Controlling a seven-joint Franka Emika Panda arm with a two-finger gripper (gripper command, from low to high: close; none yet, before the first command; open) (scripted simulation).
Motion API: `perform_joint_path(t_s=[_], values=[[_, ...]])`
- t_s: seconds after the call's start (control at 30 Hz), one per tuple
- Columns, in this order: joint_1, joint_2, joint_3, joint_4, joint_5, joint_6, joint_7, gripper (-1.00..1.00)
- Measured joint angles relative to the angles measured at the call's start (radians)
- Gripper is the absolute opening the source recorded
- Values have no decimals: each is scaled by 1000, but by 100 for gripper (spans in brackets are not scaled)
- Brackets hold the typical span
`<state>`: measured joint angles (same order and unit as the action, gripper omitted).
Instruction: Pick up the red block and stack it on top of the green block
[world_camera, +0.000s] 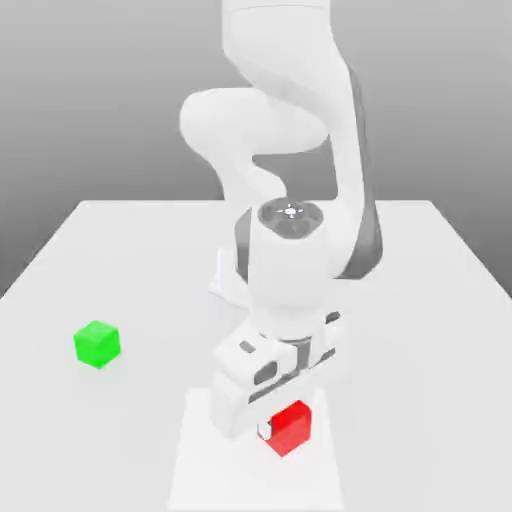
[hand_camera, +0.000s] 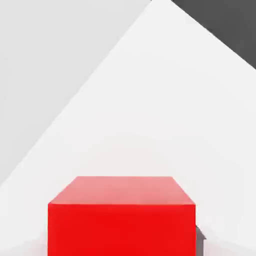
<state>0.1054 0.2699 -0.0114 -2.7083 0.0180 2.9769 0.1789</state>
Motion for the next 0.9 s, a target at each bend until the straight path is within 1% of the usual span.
perform_joint_path(t_s=[0.07,0.23,0.43,0.57,0.73,0.9], values=[[0,-37,0,-5,-1,-32,1,-100],[-2,-206,-3,-30,-15,-175,11,-100],[-181,-310,-85,-72,-133,-232,96,-100],[-281,-368,-139,-102,-194,-255,139,-100],[-403,-438,-223,-140,-243,-281,176,-100],[-522,-500,-310,-181,-267,-301,195,-100]])
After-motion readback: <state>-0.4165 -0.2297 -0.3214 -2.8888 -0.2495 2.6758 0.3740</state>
